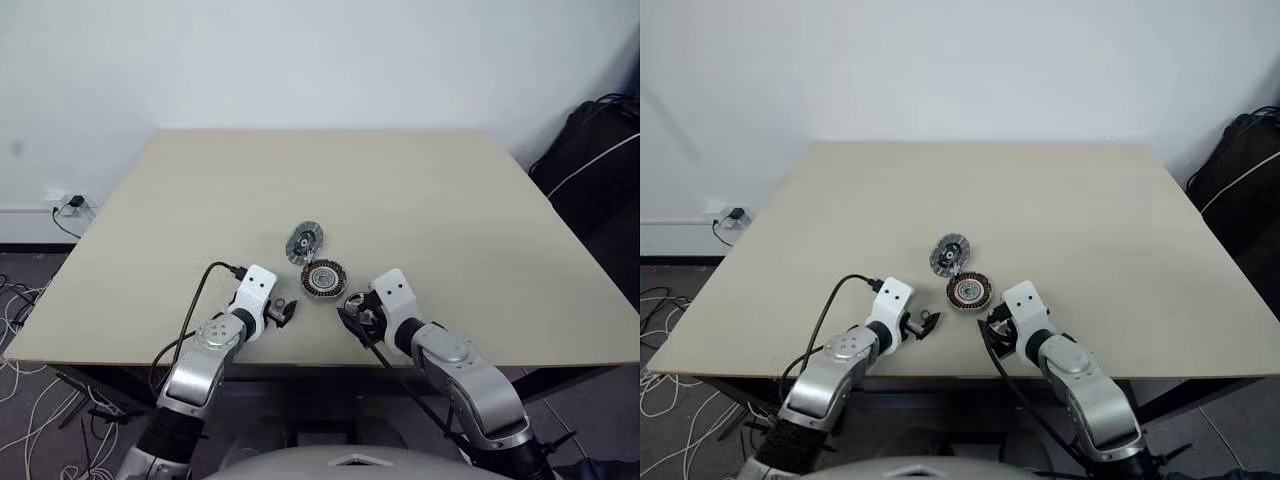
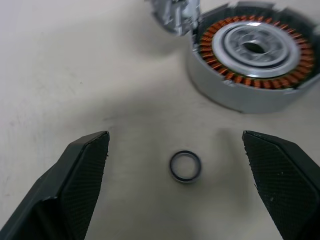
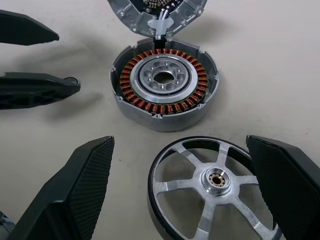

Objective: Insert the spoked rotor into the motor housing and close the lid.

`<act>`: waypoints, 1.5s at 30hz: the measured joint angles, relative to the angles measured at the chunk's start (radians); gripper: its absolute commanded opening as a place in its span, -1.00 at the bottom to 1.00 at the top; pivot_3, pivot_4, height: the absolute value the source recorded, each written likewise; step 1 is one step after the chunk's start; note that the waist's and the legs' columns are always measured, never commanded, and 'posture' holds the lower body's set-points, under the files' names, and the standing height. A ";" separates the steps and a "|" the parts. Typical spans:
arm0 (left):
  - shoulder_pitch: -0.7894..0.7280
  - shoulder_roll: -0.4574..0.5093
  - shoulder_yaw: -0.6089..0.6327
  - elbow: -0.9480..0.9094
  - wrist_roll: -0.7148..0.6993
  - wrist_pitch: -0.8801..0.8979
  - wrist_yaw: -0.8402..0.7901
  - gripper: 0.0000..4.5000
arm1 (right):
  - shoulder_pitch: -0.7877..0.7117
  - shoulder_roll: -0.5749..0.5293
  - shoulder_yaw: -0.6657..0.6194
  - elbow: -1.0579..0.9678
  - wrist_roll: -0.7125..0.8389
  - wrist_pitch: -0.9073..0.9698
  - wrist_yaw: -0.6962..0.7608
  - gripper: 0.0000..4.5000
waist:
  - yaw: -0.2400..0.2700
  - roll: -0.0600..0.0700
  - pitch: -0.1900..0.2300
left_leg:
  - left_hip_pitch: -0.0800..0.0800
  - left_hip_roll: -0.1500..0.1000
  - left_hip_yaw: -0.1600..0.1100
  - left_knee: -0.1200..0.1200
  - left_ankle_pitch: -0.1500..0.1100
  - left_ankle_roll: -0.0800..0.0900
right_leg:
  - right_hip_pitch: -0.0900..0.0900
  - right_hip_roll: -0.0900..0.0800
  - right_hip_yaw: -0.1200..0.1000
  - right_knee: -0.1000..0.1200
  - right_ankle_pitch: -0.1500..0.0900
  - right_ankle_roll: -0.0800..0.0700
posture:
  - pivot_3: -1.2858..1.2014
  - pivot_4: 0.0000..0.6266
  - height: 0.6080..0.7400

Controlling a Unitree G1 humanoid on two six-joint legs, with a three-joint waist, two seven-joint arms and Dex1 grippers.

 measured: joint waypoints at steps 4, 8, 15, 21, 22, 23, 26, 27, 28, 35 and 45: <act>-0.013 -0.003 -0.004 0.032 0.013 0.000 0.000 0.99 | 0.000 0.002 0.000 0.000 0.000 0.000 -0.001 1.00 | 0.000 0.000 0.000 | 0.000 0.000 0.000 0.000 0.000 0.000 | 0.000 0.000 0.000 0.000 0.000 0.000 | 0.03 -1.00 1.00; -0.009 -0.003 -0.004 0.041 0.020 0.002 -0.002 0.99 | 0.004 0.005 0.000 0.000 0.000 0.000 -0.004 1.00 | 0.000 0.000 0.000 | 0.000 0.000 0.000 0.000 0.000 0.000 | 0.000 0.000 0.000 0.000 0.000 0.000 | 0.03 -1.00 1.00; 0.009 -0.020 -0.001 0.038 0.015 0.030 -0.002 0.45 | 0.010 0.010 -0.001 0.000 0.000 0.000 -0.005 1.00 | -0.001 0.000 0.000 | 0.000 0.000 0.000 0.000 0.000 0.000 | 0.000 0.000 0.000 0.000 0.000 0.000 | 0.03 -1.00 1.00; 0.016 -0.024 -0.002 0.030 0.009 0.042 -0.003 -0.42 | 0.010 0.011 -0.001 0.000 0.000 0.000 -0.005 1.00 | -0.007 0.001 -0.001 | 0.001 0.001 0.000 0.000 0.000 -0.001 | 0.001 0.000 0.000 0.001 0.000 0.000 | 0.03 -1.00 1.00; 0.016 -0.024 -0.002 0.030 0.009 0.043 -0.002 -0.58 | 0.010 0.012 -0.001 0.000 0.000 0.000 -0.005 1.00 | -0.007 0.001 -0.001 | 0.002 0.001 0.000 0.000 0.000 -0.001 | 0.001 0.000 0.000 0.001 0.000 0.001 | 0.03 -1.00 1.00; 0.016 -0.024 0.000 0.030 0.010 0.043 -0.001 -0.68 | 0.010 0.012 -0.001 0.000 0.000 0.000 -0.005 1.00 | -0.007 0.001 -0.001 | 0.002 0.001 0.000 0.000 0.000 -0.001 | 0.001 0.000 0.000 0.001 0.000 0.001 | 0.03 -1.00 1.00; 0.016 -0.024 0.000 0.029 0.009 0.045 -0.001 -0.68 | 0.010 0.014 -0.001 0.000 0.000 0.000 -0.005 1.00 | -0.008 0.001 -0.001 | 0.002 0.001 0.000 0.000 0.000 -0.001 | 0.001 0.000 0.000 0.001 0.000 0.001 | 0.03 -1.00 1.00; 0.016 -0.024 0.000 0.028 0.009 0.045 -0.001 -0.68 | 0.010 0.015 -0.001 0.000 0.000 0.000 -0.006 1.00 | -0.008 0.001 -0.001 | 0.002 0.001 0.000 0.000 0.000 -0.001 | 0.001 0.000 0.000 0.001 0.000 0.001 | 0.03 -1.00 1.00; 0.016 -0.024 0.001 0.027 0.009 0.045 -0.001 -0.68 | 0.010 0.015 -0.001 0.000 0.000 0.000 -0.006 1.00 | -0.008 0.001 -0.001 | 0.002 0.001 0.000 0.000 0.000 -0.001 | 0.001 0.000 0.000 0.001 0.000 0.001 | 0.03 -1.00 1.00; 0.038 -0.037 0.017 -0.024 -0.052 0.040 -0.048 -0.68 | 0.011 0.016 -0.002 0.000 0.000 0.000 -0.011 1.00 | -0.005 0.000 0.000 | 0.000 0.001 0.000 0.000 0.000 -0.001 | 0.000 0.000 0.000 0.000 0.000 0.000 | 0.03 -1.00 1.00; 0.013 -0.042 -0.012 -0.132 -0.121 0.020 -0.137 -0.68 | 0.011 0.016 -0.002 0.000 0.000 0.000 -0.011 1.00 | -0.001 0.000 0.000 | 0.000 0.001 0.000 0.000 0.000 -0.001 | 0.000 0.000 0.000 0.000 0.000 0.000 | 0.03 -1.00 1.00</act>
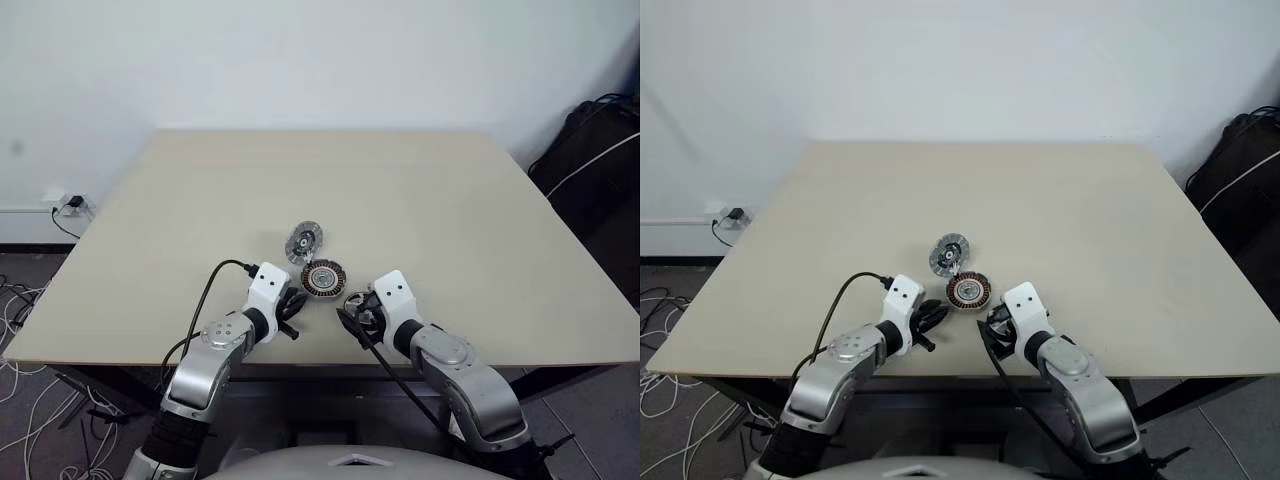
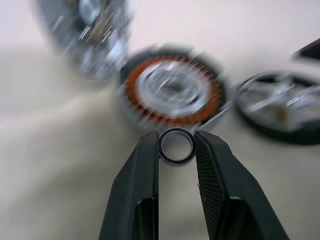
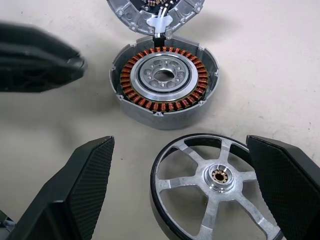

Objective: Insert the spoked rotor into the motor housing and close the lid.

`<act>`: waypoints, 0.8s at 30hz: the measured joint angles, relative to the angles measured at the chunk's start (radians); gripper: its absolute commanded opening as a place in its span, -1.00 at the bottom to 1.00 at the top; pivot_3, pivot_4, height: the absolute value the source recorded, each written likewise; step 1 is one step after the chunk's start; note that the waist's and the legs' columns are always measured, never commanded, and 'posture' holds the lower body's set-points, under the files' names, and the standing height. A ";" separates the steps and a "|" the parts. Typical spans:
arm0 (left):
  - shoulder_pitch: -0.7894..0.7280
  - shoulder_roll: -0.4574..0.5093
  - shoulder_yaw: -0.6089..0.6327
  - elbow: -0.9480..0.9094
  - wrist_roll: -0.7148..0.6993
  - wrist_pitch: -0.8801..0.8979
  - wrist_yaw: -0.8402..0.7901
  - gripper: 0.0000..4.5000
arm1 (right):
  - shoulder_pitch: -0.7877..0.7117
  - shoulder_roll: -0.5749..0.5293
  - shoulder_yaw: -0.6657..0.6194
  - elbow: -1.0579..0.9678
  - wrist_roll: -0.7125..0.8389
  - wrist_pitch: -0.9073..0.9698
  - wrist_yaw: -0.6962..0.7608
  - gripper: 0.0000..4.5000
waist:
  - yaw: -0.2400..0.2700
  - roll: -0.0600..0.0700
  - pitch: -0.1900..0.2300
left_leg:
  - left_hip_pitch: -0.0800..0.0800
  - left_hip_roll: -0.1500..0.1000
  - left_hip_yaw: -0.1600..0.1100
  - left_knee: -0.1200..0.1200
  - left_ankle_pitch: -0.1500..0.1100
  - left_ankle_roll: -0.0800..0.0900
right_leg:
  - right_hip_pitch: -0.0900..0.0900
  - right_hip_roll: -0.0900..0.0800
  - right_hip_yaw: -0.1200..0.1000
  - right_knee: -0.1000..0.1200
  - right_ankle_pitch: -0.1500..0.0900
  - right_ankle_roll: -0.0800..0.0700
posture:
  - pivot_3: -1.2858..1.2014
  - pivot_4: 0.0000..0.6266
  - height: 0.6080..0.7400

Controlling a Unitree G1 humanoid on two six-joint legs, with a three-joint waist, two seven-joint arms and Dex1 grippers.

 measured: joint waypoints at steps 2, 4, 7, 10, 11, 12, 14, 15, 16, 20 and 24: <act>-0.026 -0.017 -0.005 0.008 0.007 -0.012 0.013 -0.68 | 0.000 0.000 0.000 0.001 0.000 0.000 0.000 1.00 | 0.001 0.000 0.000 | 0.000 0.000 0.000 0.000 0.000 0.000 | 0.000 0.000 0.000 0.000 0.000 0.000 | 0.03 -1.00 1.00; -0.075 -0.047 -0.005 0.042 0.026 -0.035 0.045 -0.68 | -0.002 0.001 0.001 0.004 0.000 0.000 0.000 1.00 | 0.003 0.000 0.000 | 0.000 0.000 0.000 0.001 0.000 0.000 | 0.000 0.000 0.000 0.000 0.000 0.001 | 0.03 -1.00 1.00; -0.130 -0.067 -0.008 0.109 0.046 -0.066 0.072 -0.68 | -0.003 0.002 0.002 0.006 -0.001 -0.001 0.000 1.00 | 0.003 0.000 0.000 | 0.000 0.000 0.000 0.001 0.000 -0.001 | 0.000 0.000 0.000 0.000 0.000 0.001 | 0.03 -1.00 1.00; -0.186 -0.094 -0.018 0.210 0.068 -0.111 0.086 -0.68 | -0.004 0.002 0.002 0.007 -0.002 -0.002 -0.001 1.00 | 0.002 0.000 0.000 | 0.000 0.000 0.000 0.001 0.002 -0.003 | 0.000 0.000 0.000 0.000 0.001 -0.001 | 0.03 -1.00 1.00; -0.197 -0.102 -0.019 0.233 0.071 -0.124 0.087 -0.68 | -0.005 0.003 0.003 0.007 -0.002 -0.003 -0.001 1.00 | 0.002 0.000 0.000 | 0.000 0.000 0.000 0.001 0.002 -0.003 | 0.000 0.000 0.000 0.000 0.001 -0.001 | 0.03 -1.00 1.00; -0.208 -0.107 -0.022 0.256 0.071 -0.135 0.086 -0.68 | -0.005 0.004 0.003 0.007 -0.003 -0.003 -0.001 1.00 | 0.002 0.000 0.000 | 0.000 0.000 0.000 0.001 0.002 -0.003 | 0.000 0.000 0.000 0.000 0.001 -0.001 | 0.03 -1.00 1.00; -0.225 -0.117 -0.023 0.301 0.072 -0.156 0.084 -0.68 | -0.006 0.005 0.004 0.007 -0.003 -0.004 -0.003 1.00 | 0.001 0.000 0.000 | -0.001 0.000 0.000 0.001 0.002 -0.003 | 0.000 0.000 0.000 -0.001 0.001 -0.001 | 0.03 -1.00 1.00; -0.239 -0.124 -0.022 0.333 0.072 -0.163 0.082 -0.68 | -0.007 0.007 0.004 0.007 -0.003 -0.005 -0.006 1.00 | 0.002 -0.001 0.000 | -0.001 -0.001 0.000 0.001 0.002 -0.003 | 0.000 0.000 0.000 0.000 0.001 -0.001 | 0.03 -1.00 1.00; -0.250 -0.130 -0.022 0.361 0.073 -0.170 0.081 -0.68 | -0.007 0.009 0.004 0.007 -0.003 -0.006 -0.008 1.00 | 0.002 -0.001 0.000 | -0.001 -0.001 0.000 0.001 0.002 -0.003 | 0.000 0.000 0.000 -0.001 0.002 -0.001 | 0.03 -1.00 1.00; -0.290 -0.134 -0.039 0.449 0.115 -0.193 0.095 -0.68 | -0.006 0.011 0.008 0.007 -0.003 -0.007 -0.011 1.00 | 0.001 -0.001 0.000 | -0.001 -0.001 0.000 0.001 0.002 -0.003 | 0.000 0.000 0.000 0.000 0.001 -0.001 | 0.03 -1.00 1.00; -0.297 -0.137 -0.040 0.496 0.140 -0.203 0.101 -0.68 | -0.005 0.013 0.008 0.007 -0.003 -0.009 -0.015 1.00 | 0.001 -0.001 0.000 | -0.001 -0.001 0.000 0.001 0.002 -0.003 | 0.000 0.000 0.000 0.000 0.003 -0.003 | 0.03 -1.00 1.00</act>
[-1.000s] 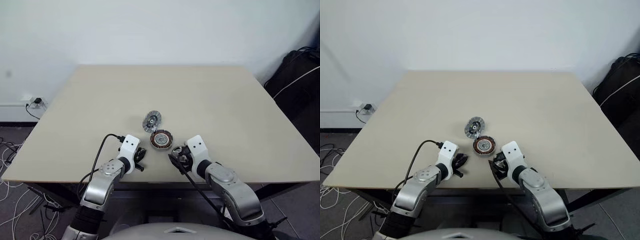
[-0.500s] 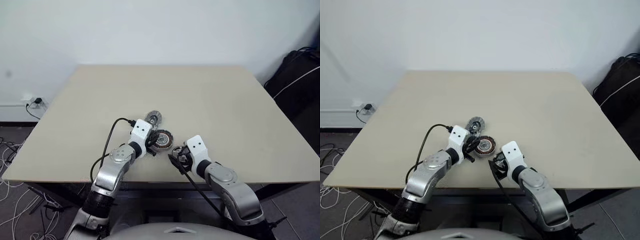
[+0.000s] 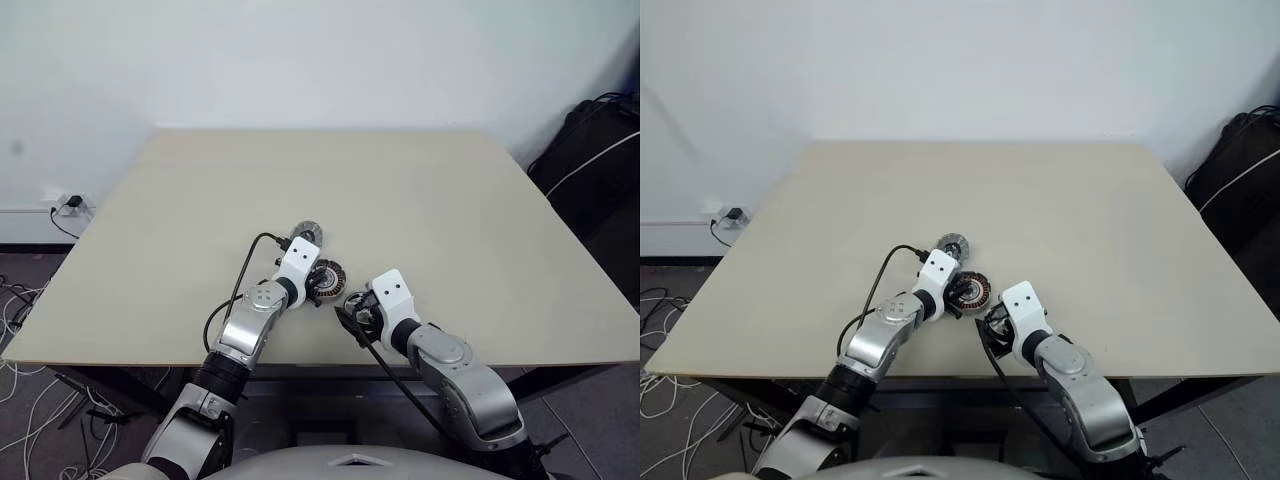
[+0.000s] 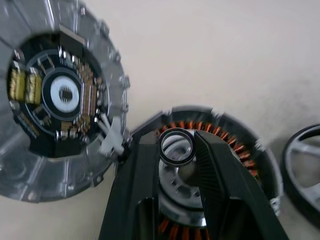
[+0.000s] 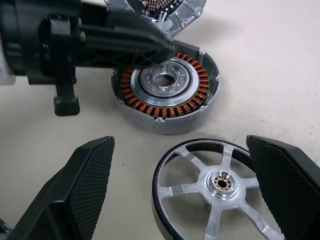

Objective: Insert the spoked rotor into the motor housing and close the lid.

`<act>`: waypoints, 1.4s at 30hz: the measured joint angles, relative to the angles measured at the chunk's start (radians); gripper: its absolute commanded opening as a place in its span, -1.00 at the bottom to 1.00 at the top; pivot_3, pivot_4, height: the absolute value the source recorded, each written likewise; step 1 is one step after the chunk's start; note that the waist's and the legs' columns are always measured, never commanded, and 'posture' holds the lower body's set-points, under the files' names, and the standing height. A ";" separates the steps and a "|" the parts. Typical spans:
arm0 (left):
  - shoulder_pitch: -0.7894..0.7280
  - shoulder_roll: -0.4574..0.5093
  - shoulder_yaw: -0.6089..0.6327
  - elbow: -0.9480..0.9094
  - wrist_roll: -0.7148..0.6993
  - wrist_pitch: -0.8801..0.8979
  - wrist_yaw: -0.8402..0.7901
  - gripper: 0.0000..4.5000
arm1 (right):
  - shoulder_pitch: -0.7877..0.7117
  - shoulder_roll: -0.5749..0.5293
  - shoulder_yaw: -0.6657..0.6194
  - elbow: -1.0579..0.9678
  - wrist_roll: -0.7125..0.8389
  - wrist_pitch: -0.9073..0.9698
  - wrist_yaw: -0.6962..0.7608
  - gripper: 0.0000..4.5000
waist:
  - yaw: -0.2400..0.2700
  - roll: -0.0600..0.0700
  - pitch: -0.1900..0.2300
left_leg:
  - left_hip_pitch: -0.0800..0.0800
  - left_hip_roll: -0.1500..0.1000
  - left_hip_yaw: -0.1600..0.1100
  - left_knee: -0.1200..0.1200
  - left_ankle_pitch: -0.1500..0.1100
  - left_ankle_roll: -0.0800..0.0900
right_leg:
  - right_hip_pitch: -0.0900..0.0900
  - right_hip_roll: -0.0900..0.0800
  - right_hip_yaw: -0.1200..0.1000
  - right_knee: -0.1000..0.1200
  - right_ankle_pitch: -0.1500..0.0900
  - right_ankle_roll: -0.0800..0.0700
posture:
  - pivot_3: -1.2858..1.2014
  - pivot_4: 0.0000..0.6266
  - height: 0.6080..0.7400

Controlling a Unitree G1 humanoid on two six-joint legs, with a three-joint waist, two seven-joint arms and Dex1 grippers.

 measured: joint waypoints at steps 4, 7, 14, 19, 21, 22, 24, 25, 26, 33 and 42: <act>0.000 -0.006 0.000 0.026 0.001 -0.006 -0.010 -0.68 | 0.004 0.001 0.000 0.000 0.000 -0.005 -0.004 1.00 | 0.000 0.000 0.000 | 0.000 0.000 0.000 0.000 0.000 0.000 | 0.000 0.000 0.000 0.000 0.000 0.000 | 0.03 -1.00 1.00; 0.000 -0.014 0.000 0.037 0.001 -0.007 -0.015 -0.68 | 0.004 0.001 0.000 0.000 0.000 -0.010 -0.006 1.00 | 0.000 0.000 0.000 | 0.000 0.000 0.000 0.000 -0.001 0.001 | 0.000 0.000 0.000 0.000 0.000 0.000 | 0.03 -1.00 1.00; 0.000 -0.029 0.001 0.037 0.001 -0.009 -0.032 -0.68 | 0.004 0.000 0.000 0.000 0.000 -0.010 -0.013 1.00 | 0.000 0.000 0.000 | 0.000 0.000 0.000 0.001 -0.001 0.001 | 0.000 0.000 0.000 0.000 0.000 0.000 | 0.03 -1.00 1.00; 0.000 -0.033 0.001 0.037 0.002 -0.010 -0.032 -0.13 | 0.004 -0.001 0.000 0.000 0.000 -0.011 -0.013 1.00 | 0.000 0.000 0.000 | 0.000 0.000 0.000 0.001 -0.001 0.001 | 0.000 0.000 0.000 0.000 0.000 0.000 | 0.03 -1.00 1.00; 0.000 -0.033 0.001 0.037 0.002 -0.016 -0.033 -0.13 | 0.004 -0.001 0.000 0.000 0.000 -0.011 -0.013 1.00 | 0.000 0.000 0.000 | 0.000 0.000 0.000 0.001 -0.001 0.001 | 0.000 0.000 0.000 0.000 0.000 0.000 | 0.03 -1.00 1.00; 0.001 -0.033 0.002 0.036 0.000 -0.018 -0.036 -0.13 | 0.005 -0.001 0.000 0.000 0.000 -0.011 -0.013 1.00 | 0.000 0.000 0.000 | 0.000 0.000 0.000 0.001 -0.001 0.001 | 0.000 0.000 0.000 0.000 0.000 0.000 | 0.03 -1.00 1.00; 0.011 -0.033 0.006 0.015 -0.005 -0.018 -0.043 -0.27 | 0.006 -0.002 0.000 0.000 0.000 -0.011 -0.013 1.00 | 0.000 0.000 0.000 | 0.000 0.000 0.000 0.001 0.000 0.001 | 0.000 0.000 0.000 0.000 0.001 0.000 | 0.03 -1.00 1.00; 0.017 -0.034 0.009 0.001 -0.008 -0.018 -0.047 -0.32 | 0.006 -0.002 0.000 -0.001 0.000 -0.011 -0.014 1.00 | 0.000 0.000 0.000 | 0.000 0.000 0.000 0.001 0.000 0.001 | 0.000 0.000 0.000 0.000 0.001 0.000 | 0.03 -1.00 1.00; 0.027 -0.034 0.015 -0.022 -0.018 -0.017 -0.051 -0.43 | 0.007 -0.003 0.000 -0.001 0.000 -0.011 -0.013 1.00 | -0.001 0.000 0.000 | 0.000 0.000 0.000 0.001 0.000 0.001 | 0.000 0.000 0.000 0.000 0.001 -0.001 | 0.03 -1.00 1.00; 0.084 -0.006 0.033 -0.150 -0.040 0.005 -0.054 -0.99 | 0.007 -0.003 0.002 -0.001 0.001 -0.011 -0.013 1.00 | -0.001 0.000 0.000 | 0.000 0.000 0.000 0.002 -0.001 0.001 | 0.000 0.000 0.000 0.000 0.001 0.000 | 0.03 -1.00 1.00; 0.243 0.054 0.055 -0.322 -0.046 0.004 -0.049 -0.99 | -0.033 0.002 0.016 0.006 0.001 -0.011 0.000 1.00 | -0.003 0.000 0.000 | 0.000 0.000 0.000 0.001 -0.001 0.002 | 0.000 0.000 0.000 0.001 0.001 -0.001 | 0.03 -1.00 1.00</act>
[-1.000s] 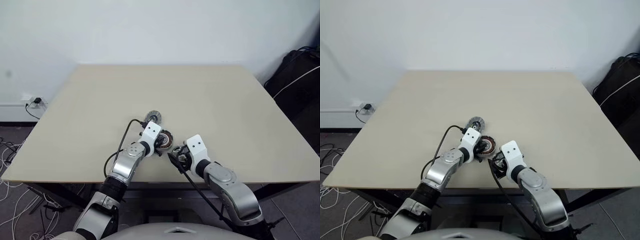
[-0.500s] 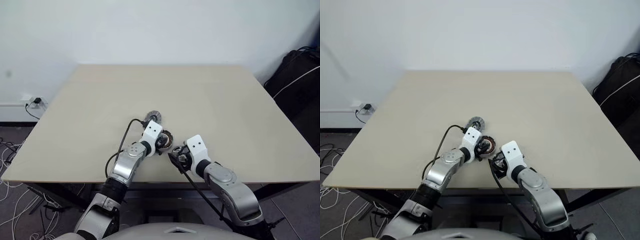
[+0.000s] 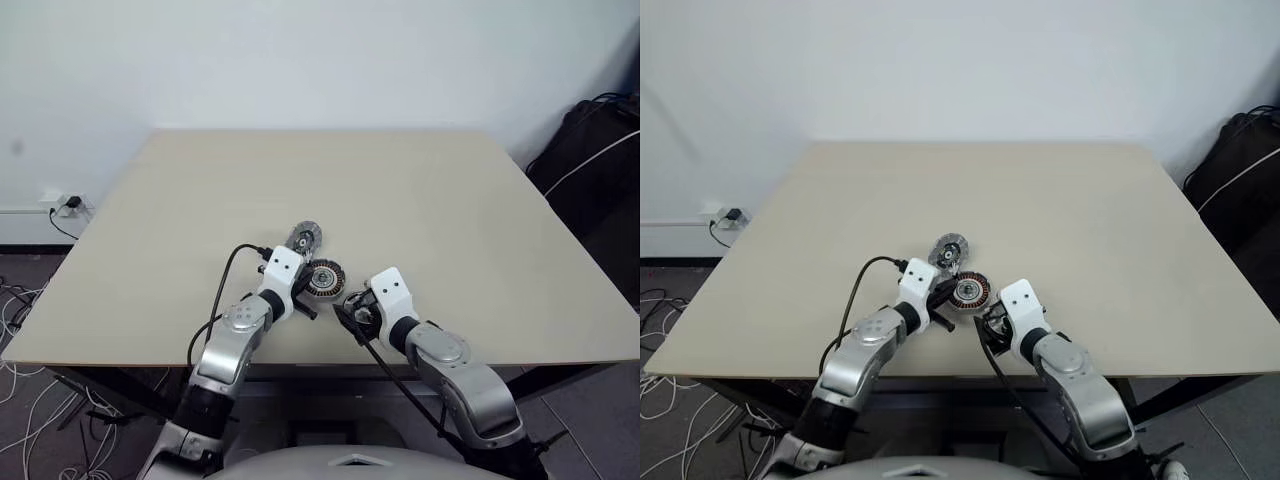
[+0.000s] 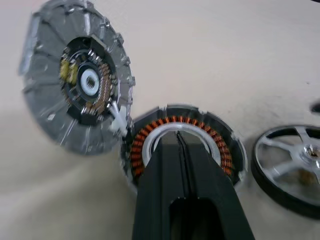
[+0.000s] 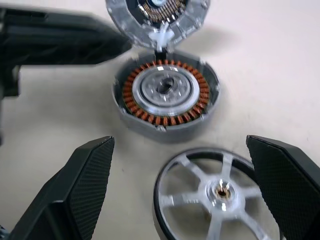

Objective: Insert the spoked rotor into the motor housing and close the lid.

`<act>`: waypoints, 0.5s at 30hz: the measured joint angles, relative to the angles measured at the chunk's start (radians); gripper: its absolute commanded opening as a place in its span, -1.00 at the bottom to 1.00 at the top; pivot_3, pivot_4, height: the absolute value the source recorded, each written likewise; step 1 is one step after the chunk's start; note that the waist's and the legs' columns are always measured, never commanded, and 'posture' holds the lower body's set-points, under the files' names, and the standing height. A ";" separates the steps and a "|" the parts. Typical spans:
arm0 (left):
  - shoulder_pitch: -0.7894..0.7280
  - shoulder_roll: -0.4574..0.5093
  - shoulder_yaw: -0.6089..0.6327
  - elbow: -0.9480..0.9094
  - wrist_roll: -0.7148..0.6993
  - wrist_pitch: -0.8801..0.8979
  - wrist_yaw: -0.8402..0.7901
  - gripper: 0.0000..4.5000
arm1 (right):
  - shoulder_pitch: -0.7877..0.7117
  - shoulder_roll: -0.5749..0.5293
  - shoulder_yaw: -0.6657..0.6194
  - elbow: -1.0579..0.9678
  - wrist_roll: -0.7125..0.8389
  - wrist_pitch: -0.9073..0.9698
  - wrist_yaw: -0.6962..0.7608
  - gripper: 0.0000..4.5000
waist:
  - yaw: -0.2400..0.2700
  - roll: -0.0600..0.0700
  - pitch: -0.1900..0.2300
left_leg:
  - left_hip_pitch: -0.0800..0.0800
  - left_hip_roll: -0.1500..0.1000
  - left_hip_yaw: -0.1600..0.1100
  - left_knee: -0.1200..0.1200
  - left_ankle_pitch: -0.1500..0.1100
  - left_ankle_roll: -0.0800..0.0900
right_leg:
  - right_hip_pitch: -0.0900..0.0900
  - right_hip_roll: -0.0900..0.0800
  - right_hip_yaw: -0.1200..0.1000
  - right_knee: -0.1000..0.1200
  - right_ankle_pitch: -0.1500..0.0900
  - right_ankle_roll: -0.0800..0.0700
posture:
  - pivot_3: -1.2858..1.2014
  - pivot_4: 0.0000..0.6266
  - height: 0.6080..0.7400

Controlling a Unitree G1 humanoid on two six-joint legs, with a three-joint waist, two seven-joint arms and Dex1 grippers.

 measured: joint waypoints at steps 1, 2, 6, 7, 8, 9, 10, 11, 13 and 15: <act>0.024 0.011 0.002 -0.012 0.000 -0.013 0.000 -0.99 | -0.009 0.001 0.004 0.003 0.000 0.000 0.001 1.00 | 0.000 0.000 0.000 | 0.000 0.000 0.000 0.000 0.000 0.000 | 0.000 0.000 0.000 0.000 0.000 0.000 | 0.03 -1.00 1.00; 0.046 0.021 0.003 -0.018 0.004 -0.030 0.002 -1.00 | -0.018 0.003 0.008 0.008 0.000 0.001 0.002 0.92 | 0.001 0.000 0.000 | 0.000 0.000 0.000 0.000 0.000 0.000 | 0.000 0.000 0.000 0.000 0.000 0.000 | 0.03 -1.00 1.00; 0.152 0.058 0.000 -0.043 0.018 -0.106 0.008 -1.00 | -0.074 0.022 0.030 0.045 -0.004 0.019 0.003 0.42 | 0.001 0.001 0.000 | 0.000 0.000 0.000 0.000 -0.001 0.001 | 0.000 0.000 0.000 0.000 0.000 -0.001 | 0.03 -1.00 1.00; 0.174 0.063 -0.004 -0.044 0.018 -0.111 0.006 -1.00 | -0.091 0.026 0.036 0.060 -0.007 0.023 0.002 0.28 | 0.001 0.001 0.000 | 0.000 0.000 0.000 0.000 -0.001 0.001 | 0.000 0.000 0.000 0.000 0.000 -0.001 | 0.03 -1.00 1.00; 0.189 0.064 -0.005 -0.044 0.018 -0.115 0.007 -1.00 | -0.104 0.030 0.043 0.072 -0.013 0.024 0.000 0.14 | 0.002 0.000 0.000 | 0.000 0.000 0.000 0.000 -0.001 0.001 | 0.000 0.000 0.000 0.000 0.000 -0.001 | 0.03 -1.00 1.00; 0.206 0.064 -0.005 -0.044 0.019 -0.125 0.011 -1.00 | -0.126 0.035 0.054 0.094 -0.022 0.025 -0.002 -0.04 | 0.003 0.001 0.000 | 0.000 0.000 0.000 0.000 -0.001 0.001 | 0.000 0.000 0.000 0.000 0.000 -0.001 | 0.03 -1.00 1.00; 0.220 0.063 -0.006 -0.044 0.021 -0.135 0.018 -1.00 | -0.153 0.043 0.066 0.122 -0.030 0.025 -0.005 -0.17 | 0.003 0.001 0.000 | 0.000 0.000 0.000 0.000 -0.001 0.001 | 0.000 0.000 0.000 0.000 0.000 -0.001 | 0.03 -1.00 1.00; 0.227 0.062 -0.008 -0.045 0.022 -0.143 0.020 -1.00 | -0.167 0.048 0.070 0.137 -0.035 0.025 -0.007 -0.32 | 0.004 0.001 0.000 | 0.000 0.000 0.000 0.000 -0.001 0.001 | 0.000 0.000 0.000 0.000 0.001 -0.001 | 0.03 -1.00 1.00; 0.239 0.057 -0.008 -0.047 0.021 -0.153 0.020 -1.00 | -0.207 0.065 0.091 0.186 -0.048 0.024 -0.012 -0.62 | 0.003 0.001 0.000 | 0.000 0.000 0.000 0.000 -0.001 0.001 | 0.000 0.000 -0.001 0.001 0.001 -0.001 | 0.03 -1.00 1.00; 0.249 0.056 -0.010 -0.050 0.020 -0.164 0.018 -1.00 | -0.237 0.073 0.109 0.229 -0.064 0.023 -0.013 -0.92 | 0.001 0.001 0.000 | 0.000 0.000 0.000 0.000 -0.001 0.001 | 0.000 0.000 0.000 0.000 0.001 -0.001 | 0.03 -1.00 1.00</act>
